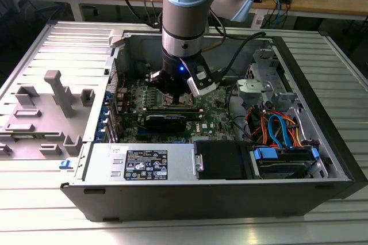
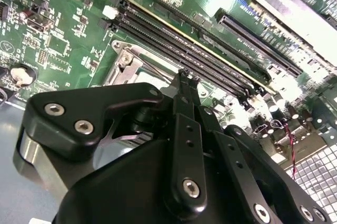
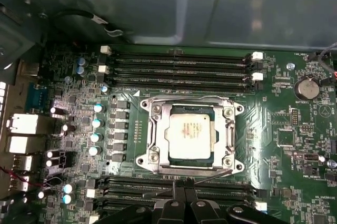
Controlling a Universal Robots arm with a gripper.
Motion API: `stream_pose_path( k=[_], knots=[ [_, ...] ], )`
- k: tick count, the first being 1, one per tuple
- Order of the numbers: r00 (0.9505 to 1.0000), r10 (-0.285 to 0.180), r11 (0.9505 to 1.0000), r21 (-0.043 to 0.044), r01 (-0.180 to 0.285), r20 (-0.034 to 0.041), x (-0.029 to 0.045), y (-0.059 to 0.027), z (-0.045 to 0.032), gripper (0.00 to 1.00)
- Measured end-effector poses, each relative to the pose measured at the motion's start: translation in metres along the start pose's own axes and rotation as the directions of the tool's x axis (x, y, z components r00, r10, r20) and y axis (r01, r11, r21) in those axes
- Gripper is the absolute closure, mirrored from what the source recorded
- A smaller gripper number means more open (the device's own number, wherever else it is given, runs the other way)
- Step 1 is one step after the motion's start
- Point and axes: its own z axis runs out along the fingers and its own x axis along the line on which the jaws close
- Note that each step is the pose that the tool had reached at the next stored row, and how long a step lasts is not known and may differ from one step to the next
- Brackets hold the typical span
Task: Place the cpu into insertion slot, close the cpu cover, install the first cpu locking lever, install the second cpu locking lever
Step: 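Install the second cpu locking lever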
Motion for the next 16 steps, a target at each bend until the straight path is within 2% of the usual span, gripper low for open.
stream_pose_path(
  k=[3, 8, 10, 15, 16],
  knots=[
    [1.0, 0.0, 1.0, 0.0, 0.0, -0.0002, 0.0033, -0.0009, 0.0039, 0.89],
    [1.0, 0.0, 1.0, -0.0004, 0.0, -0.0002, 0.0082, -0.0038, 0.0063, 0.89],
    [1.0, 0.0, 1.0, -0.0002, 0.0, -0.0002, 0.009, -0.0095, 0.0056, 0.89],
    [1.0, 0.0, 1.0, -0.0063, 0.0, -0.0002, 0.0095, -0.0103, 0.0063, 0.89],
    [1.0, 0.0, 1.0, -0.0068, 0.0, -0.0032, 0.0094, -0.0101, 0.0042, 0.89]
  ],
)
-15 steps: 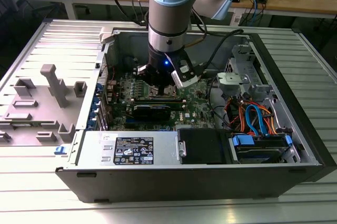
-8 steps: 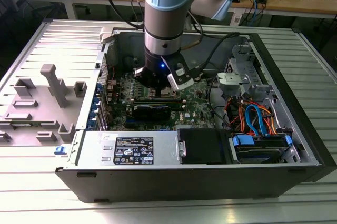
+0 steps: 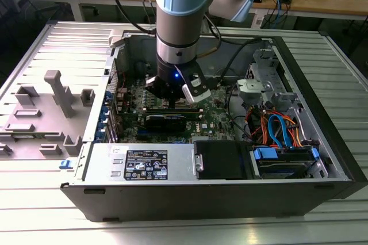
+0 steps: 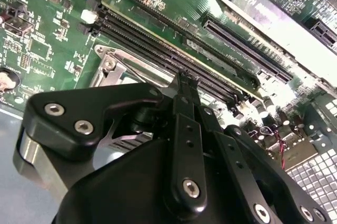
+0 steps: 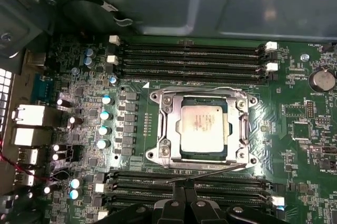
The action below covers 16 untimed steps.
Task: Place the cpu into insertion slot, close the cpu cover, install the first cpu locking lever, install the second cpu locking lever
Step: 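Install the second cpu locking lever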
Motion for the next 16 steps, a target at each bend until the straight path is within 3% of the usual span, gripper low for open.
stream_pose_path(
  k=[3, 7, 8, 12, 16],
  knots=[
    [1.0, 0.001, 1.0, 0.0007, -0.001, -0.0076, -0.001, 0.0014, -0.0103, 0.89],
    [0.9998, 0.005, 0.9997, 0.0231, -0.005, -0.0178, -0.0082, 0.001, -0.0108, 0.89],
    [0.9998, 0.005, 0.9997, 0.0251, -0.005, -0.0195, -0.0105, 0.0009, -0.0109, 0.89],
    [0.9996, 0.006, 0.9997, 0.0252, -0.006, -0.0272, -0.0175, 0.001, -0.012, 0.89],
    [0.9995, 0.007, 0.9997, 0.0248, -0.006, -0.0308, -0.0185, 0.0039, -0.0173, 0.89]
  ],
)
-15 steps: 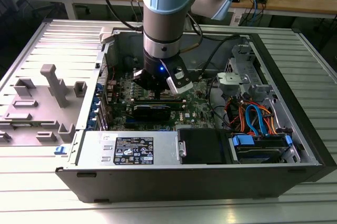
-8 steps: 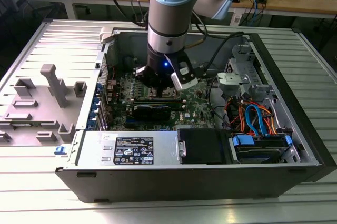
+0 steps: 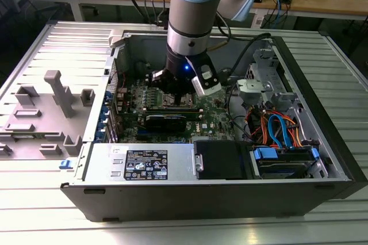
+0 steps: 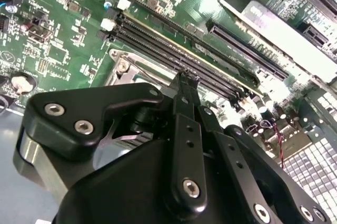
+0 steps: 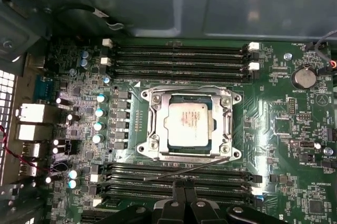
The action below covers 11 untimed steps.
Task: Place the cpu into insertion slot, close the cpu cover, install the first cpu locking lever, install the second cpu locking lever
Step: 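Install the second cpu locking lever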
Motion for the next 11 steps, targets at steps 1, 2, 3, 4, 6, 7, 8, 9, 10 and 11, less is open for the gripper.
stream_pose_path(
  k=[1, 2, 3, 4, 6, 7, 8, 9, 10, 11],
  knots=[
    [1.0, 0.0, 1.0, 0.0001, 0.0, -0.0006, 0.0, 0.0004, -0.0012, 0.89],
    [1.0, 0.0, 1.0, 0.0, 0.0, -0.0011, -0.0001, 0.0015, -0.0014, 0.89],
    [1.0, 0.0, 1.0, -0.0009, 0.0, -0.0013, -0.0002, 0.002, -0.0013, 0.89],
    [1.0, 0.0, 1.0, -0.0054, 0.0, -0.0012, -0.0002, 0.0024, -0.0011, 0.89],
    [1.0, -0.001, 0.9997, -0.0246, 0.001, -0.0005, 0.0, 0.0025, 0.0003, 0.89],
    [1.0, -0.001, 0.9996, -0.0277, 0.001, -0.0003, 0.0, 0.0024, 0.0011, 0.89],
    [1.0, -0.002, 0.9996, -0.0299, 0.002, -0.0003, 0.0002, 0.0023, 0.0018, 0.89],
    [1.0, -0.002, 0.9995, -0.0325, 0.002, -0.0001, 0.0004, 0.0022, 0.0026, 0.89],
    [1.0, -0.002, 0.9993, -0.0365, 0.002, 0.0, 0.0009, 0.0021, 0.003, 0.89],
    [1.0, -0.002, 0.9991, -0.042, 0.002, 0.0002, 0.0018, 0.0021, 0.0038, 0.89]
  ],
)
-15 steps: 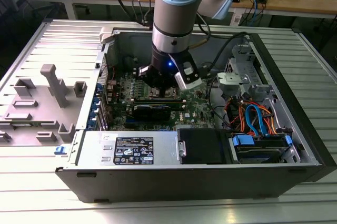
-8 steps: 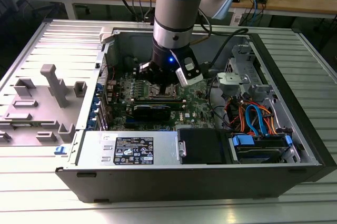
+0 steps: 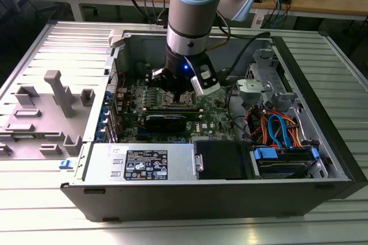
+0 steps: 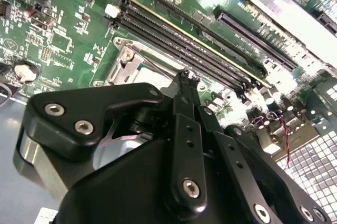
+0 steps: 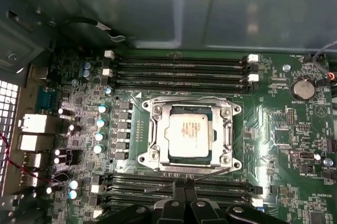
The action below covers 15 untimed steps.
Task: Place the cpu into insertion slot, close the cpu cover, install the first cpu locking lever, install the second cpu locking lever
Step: 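Install the second cpu locking lever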
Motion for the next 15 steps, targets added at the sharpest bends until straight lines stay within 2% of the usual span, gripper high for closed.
stream_pose_path(
  k=[2, 9, 11, 15],
  knots=[
    [1.0, 0.0, 1.0, -0.005, 0.0, 0.0004, 0.0025, -0.0002, 0.0025, 0.89],
    [1.0, -0.001, 0.9999, -0.0113, 0.001, 0.0005, 0.0069, -0.0015, 0.0121, 0.89],
    [1.0, -0.001, 0.9998, -0.0173, 0.001, 0.0009, 0.0115, -0.0018, 0.0164, 0.89],
    [1.0, -0.001, 0.9998, -0.0196, 0.001, 0.0009, 0.0165, -0.0026, 0.0232, 0.89]
  ],
)
